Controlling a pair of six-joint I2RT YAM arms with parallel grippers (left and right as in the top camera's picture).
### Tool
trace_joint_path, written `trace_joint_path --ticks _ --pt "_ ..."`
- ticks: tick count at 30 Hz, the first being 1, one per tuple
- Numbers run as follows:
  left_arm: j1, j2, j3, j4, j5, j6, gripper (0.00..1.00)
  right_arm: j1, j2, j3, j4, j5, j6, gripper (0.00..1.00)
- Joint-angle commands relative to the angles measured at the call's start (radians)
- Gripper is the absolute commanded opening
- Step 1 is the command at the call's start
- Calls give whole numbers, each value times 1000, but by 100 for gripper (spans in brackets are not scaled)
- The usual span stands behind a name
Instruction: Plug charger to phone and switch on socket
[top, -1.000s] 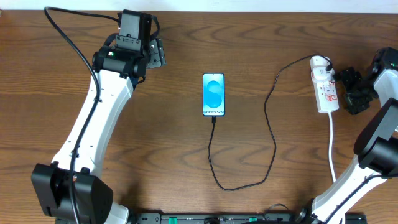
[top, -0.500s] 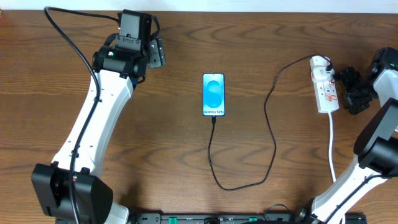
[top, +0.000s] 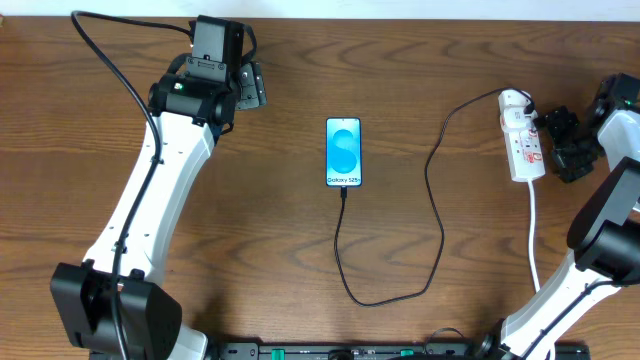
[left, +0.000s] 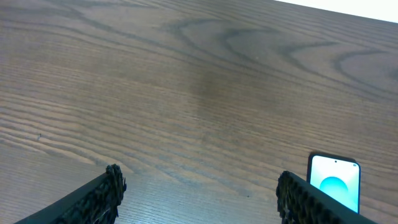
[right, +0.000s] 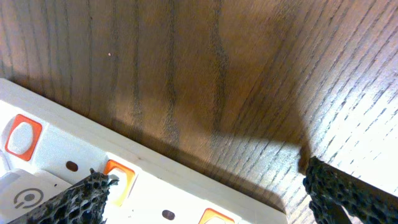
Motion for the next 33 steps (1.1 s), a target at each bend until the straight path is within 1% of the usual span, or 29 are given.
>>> trace_joint_path --ticks 1,20,23,29,33 --pt "-1 4 -2 -4 -16 9 80 35 -2 -18 -26 -30 -6 99" --pt "-1 4 -2 -4 -16 9 80 35 -2 -48 -36 -30 -6 99" --pt "-1 4 -2 -4 -16 9 80 30 -15 -47 -62 -45 -5 99" --pt "-1 4 -2 -4 -16 9 80 2 -105 -47 -129 -30 -6 99" --pt "-1 4 -2 -4 -16 9 80 -29 -229 -47 -228 41 -6 99"
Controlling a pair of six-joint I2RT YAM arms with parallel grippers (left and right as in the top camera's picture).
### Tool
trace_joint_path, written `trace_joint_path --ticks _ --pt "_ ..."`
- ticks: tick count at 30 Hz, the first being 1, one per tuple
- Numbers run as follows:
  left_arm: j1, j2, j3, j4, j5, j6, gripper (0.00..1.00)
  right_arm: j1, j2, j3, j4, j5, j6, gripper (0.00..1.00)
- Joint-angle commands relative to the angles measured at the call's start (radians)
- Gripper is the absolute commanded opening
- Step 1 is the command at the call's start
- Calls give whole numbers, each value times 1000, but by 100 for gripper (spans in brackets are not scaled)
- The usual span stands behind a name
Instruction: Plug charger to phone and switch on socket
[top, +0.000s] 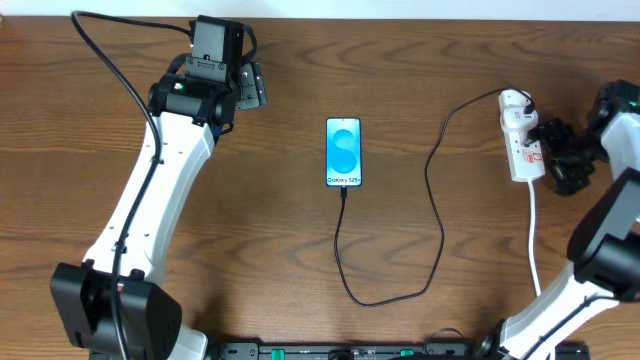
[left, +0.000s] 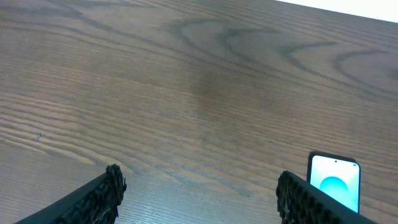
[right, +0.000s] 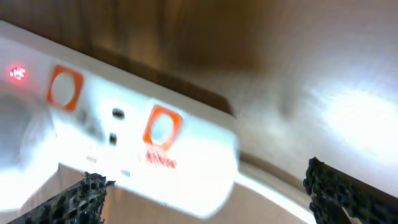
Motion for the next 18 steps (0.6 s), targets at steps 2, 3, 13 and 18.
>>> trace_joint_path --ticks 2,3,13,18 --pt "-1 4 -2 -4 -16 9 80 -28 -177 -1 -91 79 -6 99" --pt "-1 4 -2 -4 -16 9 80 -28 -194 -1 -108 81 -6 99" --pt "-1 4 -2 -4 -16 9 80 44 -432 -78 -235 102 -47 99" --pt "-1 4 -2 -4 -16 9 80 142 -639 -280 -120 103 -105 99"
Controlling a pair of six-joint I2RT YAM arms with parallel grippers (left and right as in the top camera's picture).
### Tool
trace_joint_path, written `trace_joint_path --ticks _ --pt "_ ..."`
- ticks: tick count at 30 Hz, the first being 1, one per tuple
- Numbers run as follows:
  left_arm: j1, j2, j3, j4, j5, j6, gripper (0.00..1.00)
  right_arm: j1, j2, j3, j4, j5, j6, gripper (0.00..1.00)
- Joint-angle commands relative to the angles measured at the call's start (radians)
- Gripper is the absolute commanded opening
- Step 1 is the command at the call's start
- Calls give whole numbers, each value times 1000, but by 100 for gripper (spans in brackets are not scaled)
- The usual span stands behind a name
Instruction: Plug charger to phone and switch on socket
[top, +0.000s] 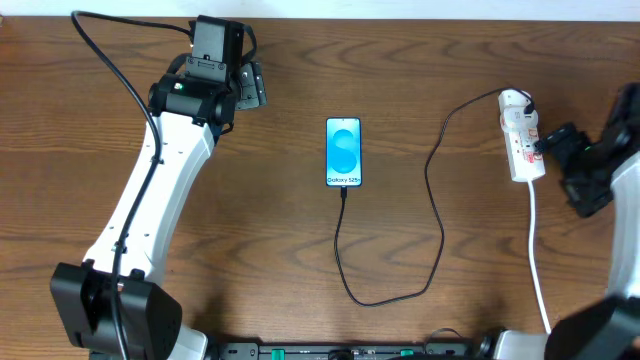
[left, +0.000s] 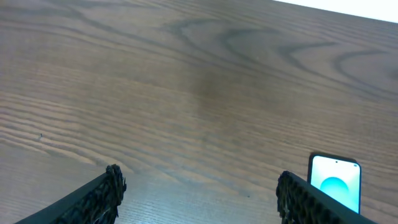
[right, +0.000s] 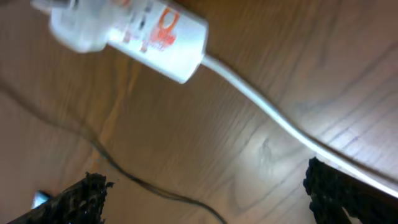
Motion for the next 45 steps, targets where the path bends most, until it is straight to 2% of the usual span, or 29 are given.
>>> trace_joint_path --ticks 1,8,15,45 --pt "-1 4 -2 -4 -14 9 80 81 -181 -160 91 20 -79 99" --pt "-1 4 -2 -4 -14 9 80 167 -485 -415 223 19 -126 99" --pt "-1 4 -2 -5 -14 9 80 168 -627 -475 157 11 -123 99" --pt "-1 4 -2 -7 -14 9 80 168 -625 -477 102 -2 -143 99"
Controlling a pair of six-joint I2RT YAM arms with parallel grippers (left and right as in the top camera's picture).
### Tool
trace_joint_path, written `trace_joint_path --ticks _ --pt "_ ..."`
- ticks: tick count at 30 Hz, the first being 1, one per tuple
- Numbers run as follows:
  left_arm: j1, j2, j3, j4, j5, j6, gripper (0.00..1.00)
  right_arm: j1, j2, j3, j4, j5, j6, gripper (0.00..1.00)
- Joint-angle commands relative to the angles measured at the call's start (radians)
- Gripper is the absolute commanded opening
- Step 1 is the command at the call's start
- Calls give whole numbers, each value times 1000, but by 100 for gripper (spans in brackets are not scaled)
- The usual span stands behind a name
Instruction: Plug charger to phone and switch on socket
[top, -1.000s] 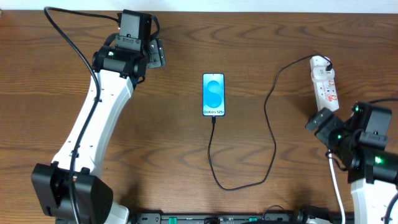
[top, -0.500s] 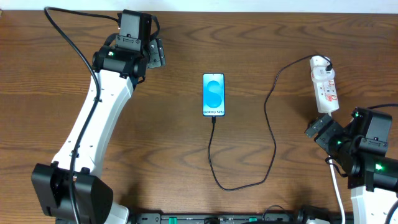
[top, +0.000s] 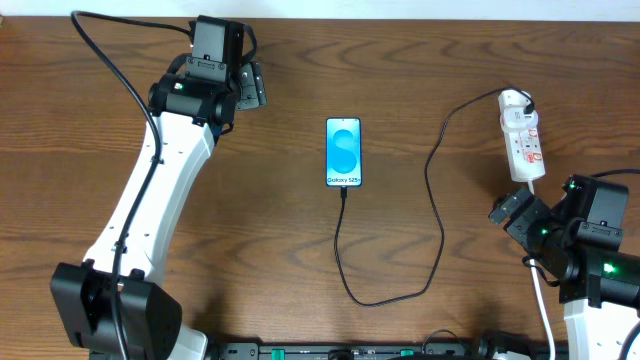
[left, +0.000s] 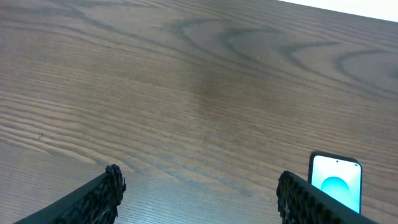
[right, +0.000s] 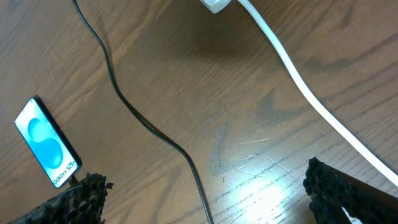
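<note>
The phone (top: 343, 152) lies face up mid-table with its screen lit, and the black charger cable (top: 437, 215) is plugged into its near end. That cable loops toward the front and runs back to the charger at the far end of the white power strip (top: 524, 140), which has orange switches. My right gripper (top: 515, 215) hangs open in front of the strip, apart from it, holding nothing. Its wrist view shows the phone (right: 46, 143), the black cable (right: 143, 118) and the strip's white cord (right: 298, 81). My left gripper (top: 250, 88) is open at the far left; the phone (left: 334, 186) is beside its right finger (left: 305, 199).
The strip's white cord (top: 540, 260) runs from the strip toward the front edge, passing under my right arm. The wooden table (top: 260, 250) ends at a pale wall along the back.
My right gripper has moved from just right of the strip's near end to a spot in front of it and further left. Its camera now sees the phone. The left arm is unchanged.
My right gripper was first right against the strip's side, over its orange switches. Then it was still beside the strip, where a small red light showed. Then it stood back from the near end, and now it is further toward the front. Phone and cable stayed put.
</note>
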Motion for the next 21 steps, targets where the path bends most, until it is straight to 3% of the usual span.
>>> trace_joint_path --ticks 1,9,15,21 --pt "-1 4 -2 -5 -12 9 80 6 0 -13 3 -6 -52 99" --pt "-1 4 -2 -5 -12 9 80 6 -185 -174 166 -113 -369 99" --pt "-1 4 -2 -5 -12 9 80 6 -424 -338 357 -222 -395 99" --pt "-1 4 -2 -5 -12 9 80 76 -537 -433 486 -248 -443 99"
